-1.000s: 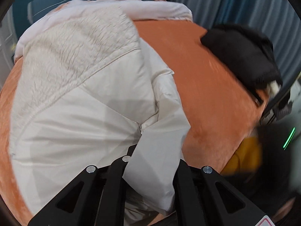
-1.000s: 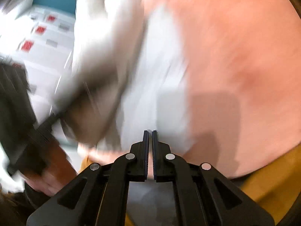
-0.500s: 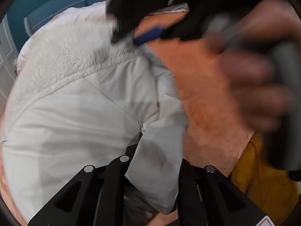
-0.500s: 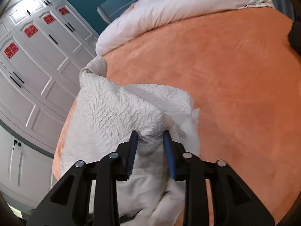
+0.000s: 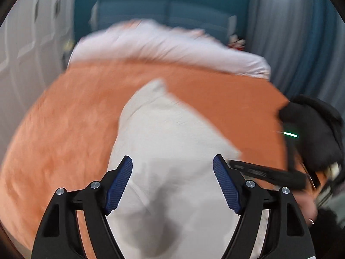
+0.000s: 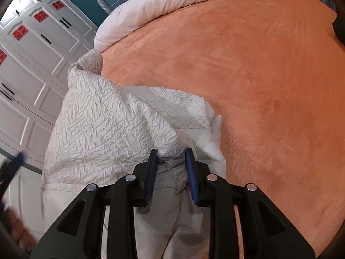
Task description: Fold large clothes
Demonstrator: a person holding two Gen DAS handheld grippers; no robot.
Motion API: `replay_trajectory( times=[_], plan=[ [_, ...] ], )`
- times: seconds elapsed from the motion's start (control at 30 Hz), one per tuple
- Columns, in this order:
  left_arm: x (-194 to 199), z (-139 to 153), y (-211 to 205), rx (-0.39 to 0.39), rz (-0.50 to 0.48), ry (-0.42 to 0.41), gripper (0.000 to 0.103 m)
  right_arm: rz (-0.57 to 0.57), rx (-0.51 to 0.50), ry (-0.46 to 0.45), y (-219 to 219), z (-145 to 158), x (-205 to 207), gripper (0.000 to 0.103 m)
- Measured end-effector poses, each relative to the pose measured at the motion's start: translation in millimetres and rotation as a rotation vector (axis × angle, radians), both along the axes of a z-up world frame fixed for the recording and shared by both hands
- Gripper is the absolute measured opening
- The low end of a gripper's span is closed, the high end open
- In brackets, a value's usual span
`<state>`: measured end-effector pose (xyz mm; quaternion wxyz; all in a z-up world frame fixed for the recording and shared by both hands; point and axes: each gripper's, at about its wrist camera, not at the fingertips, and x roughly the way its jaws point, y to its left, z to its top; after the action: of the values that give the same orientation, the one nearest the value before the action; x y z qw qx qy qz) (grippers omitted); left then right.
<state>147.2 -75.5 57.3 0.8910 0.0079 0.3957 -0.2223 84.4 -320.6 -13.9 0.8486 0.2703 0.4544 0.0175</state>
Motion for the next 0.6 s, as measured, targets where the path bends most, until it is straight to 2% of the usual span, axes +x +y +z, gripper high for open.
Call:
replay_trajectory(
  times=[0.03,0.1,0.2,0.27,0.33,0.4,0.5,0.57,0.6],
  plan=[
    [14,-14,0,0.000,0.017,0.022,0.074,-0.007,0.009,0.005,-1,0,-1,0.025],
    [31,-43,-8,0.059,0.037,0.053,0.075,-0.041,0.021,0.020,-3,10,-7,0.025],
    [25,-53,-2,0.069,0.074,0.009,0.076,-0.076,-0.063,-0.038,9,52,-32,0.024],
    [25,-58,-4,0.061,0.081,0.002,0.077,-0.036,-0.077,-0.115,26,80,-62,0.024],
    [20,-59,-12,0.076,0.088,-0.012,0.077,0.012,-0.061,-0.148,45,91,-89,0.025],
    [16,-63,-13,0.084,0.099,-0.030,0.079,0.072,-0.059,-0.102,68,76,-108,0.024],
    [9,-67,-9,0.086,0.107,-0.051,0.082,0.095,-0.131,0.036,86,19,-128,0.021],
    [6,-68,-4,0.062,0.098,-0.048,0.084,0.063,-0.066,0.069,78,-16,-141,0.020],
    [3,-67,-3,0.057,0.089,-0.053,0.084,0.043,-0.021,0.071,72,-23,-145,0.020]
  ],
)
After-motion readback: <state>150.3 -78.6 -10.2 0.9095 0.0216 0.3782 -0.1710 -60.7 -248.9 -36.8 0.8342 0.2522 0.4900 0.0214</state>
